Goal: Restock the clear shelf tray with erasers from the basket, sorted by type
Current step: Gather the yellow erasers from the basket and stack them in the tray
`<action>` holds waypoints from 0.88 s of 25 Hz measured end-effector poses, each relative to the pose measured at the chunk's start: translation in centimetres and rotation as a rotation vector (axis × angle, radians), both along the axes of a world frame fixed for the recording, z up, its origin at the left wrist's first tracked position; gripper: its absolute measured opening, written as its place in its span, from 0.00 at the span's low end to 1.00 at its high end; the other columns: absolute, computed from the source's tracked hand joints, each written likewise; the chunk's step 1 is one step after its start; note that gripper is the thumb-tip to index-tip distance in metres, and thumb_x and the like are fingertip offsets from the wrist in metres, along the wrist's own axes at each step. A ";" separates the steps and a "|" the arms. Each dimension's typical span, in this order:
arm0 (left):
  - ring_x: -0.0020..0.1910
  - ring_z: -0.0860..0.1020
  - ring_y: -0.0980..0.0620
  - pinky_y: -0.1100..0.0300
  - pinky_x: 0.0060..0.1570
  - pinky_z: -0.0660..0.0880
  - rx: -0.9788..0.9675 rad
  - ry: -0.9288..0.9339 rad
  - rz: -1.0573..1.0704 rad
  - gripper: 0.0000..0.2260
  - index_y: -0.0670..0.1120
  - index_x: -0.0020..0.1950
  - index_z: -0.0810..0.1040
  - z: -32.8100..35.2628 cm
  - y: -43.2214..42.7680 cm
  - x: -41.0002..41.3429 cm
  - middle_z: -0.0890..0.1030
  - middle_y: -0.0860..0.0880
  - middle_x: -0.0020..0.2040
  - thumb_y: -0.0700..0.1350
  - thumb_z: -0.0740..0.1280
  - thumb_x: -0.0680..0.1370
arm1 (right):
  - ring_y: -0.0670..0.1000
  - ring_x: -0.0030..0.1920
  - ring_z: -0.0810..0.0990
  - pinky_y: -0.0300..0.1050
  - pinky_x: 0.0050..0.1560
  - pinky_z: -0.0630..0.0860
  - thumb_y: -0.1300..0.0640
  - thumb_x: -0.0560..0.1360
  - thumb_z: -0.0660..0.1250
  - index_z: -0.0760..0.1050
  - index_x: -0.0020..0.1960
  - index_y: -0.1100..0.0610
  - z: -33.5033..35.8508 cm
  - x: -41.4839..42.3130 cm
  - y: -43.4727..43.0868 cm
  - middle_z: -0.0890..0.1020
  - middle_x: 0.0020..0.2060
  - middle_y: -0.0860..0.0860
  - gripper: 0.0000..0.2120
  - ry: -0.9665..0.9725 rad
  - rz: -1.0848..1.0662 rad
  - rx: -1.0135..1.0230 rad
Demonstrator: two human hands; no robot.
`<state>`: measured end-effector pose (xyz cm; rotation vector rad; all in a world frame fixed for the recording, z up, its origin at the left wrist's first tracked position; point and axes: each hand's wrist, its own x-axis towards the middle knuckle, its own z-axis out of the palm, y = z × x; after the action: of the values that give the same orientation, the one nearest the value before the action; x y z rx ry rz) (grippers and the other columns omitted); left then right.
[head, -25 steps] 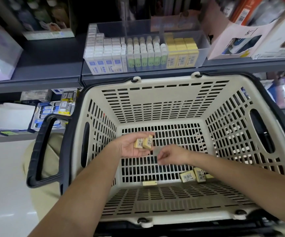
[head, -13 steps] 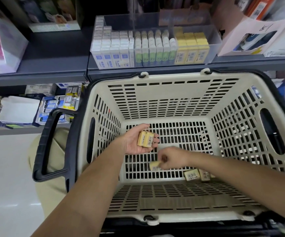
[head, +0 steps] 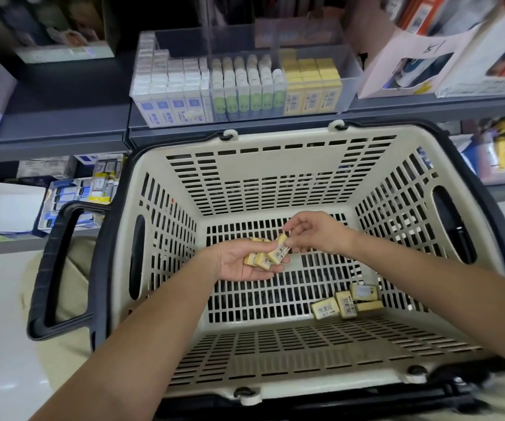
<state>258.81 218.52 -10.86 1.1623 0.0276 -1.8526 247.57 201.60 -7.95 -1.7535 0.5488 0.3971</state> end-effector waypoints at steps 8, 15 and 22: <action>0.46 0.83 0.44 0.53 0.42 0.81 0.016 -0.011 0.022 0.26 0.48 0.66 0.70 -0.1 -0.7 -0.6 0.82 0.40 0.51 0.39 0.70 0.69 | 0.53 0.55 0.75 0.39 0.39 0.71 0.60 0.73 0.68 0.68 0.66 0.58 -1.3 -5.2 -2.5 0.73 0.62 0.54 0.22 0.792 0.928 -0.616; 0.46 0.83 0.45 0.53 0.44 0.80 -0.006 -0.024 0.034 0.25 0.49 0.64 0.71 0.0 -0.8 -0.4 0.83 0.42 0.49 0.40 0.71 0.69 | 0.52 0.46 0.75 0.41 0.35 0.68 0.56 0.68 0.73 0.65 0.62 0.52 -0.9 -6.3 -3.1 0.73 0.46 0.49 0.27 0.677 1.024 -0.670; 0.45 0.83 0.46 0.52 0.44 0.81 -0.030 -0.040 0.048 0.25 0.50 0.63 0.71 0.3 -0.8 -0.1 0.84 0.42 0.49 0.41 0.72 0.68 | 0.49 0.46 0.71 0.38 0.31 0.63 0.53 0.68 0.73 0.61 0.66 0.53 -1.9 -7.1 -2.4 0.74 0.52 0.50 0.32 0.608 1.095 -0.731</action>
<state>258.70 217.70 -10.53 1.1684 0.0048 -1.7813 240.48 199.16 -9.82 -2.5501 0.0629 1.6978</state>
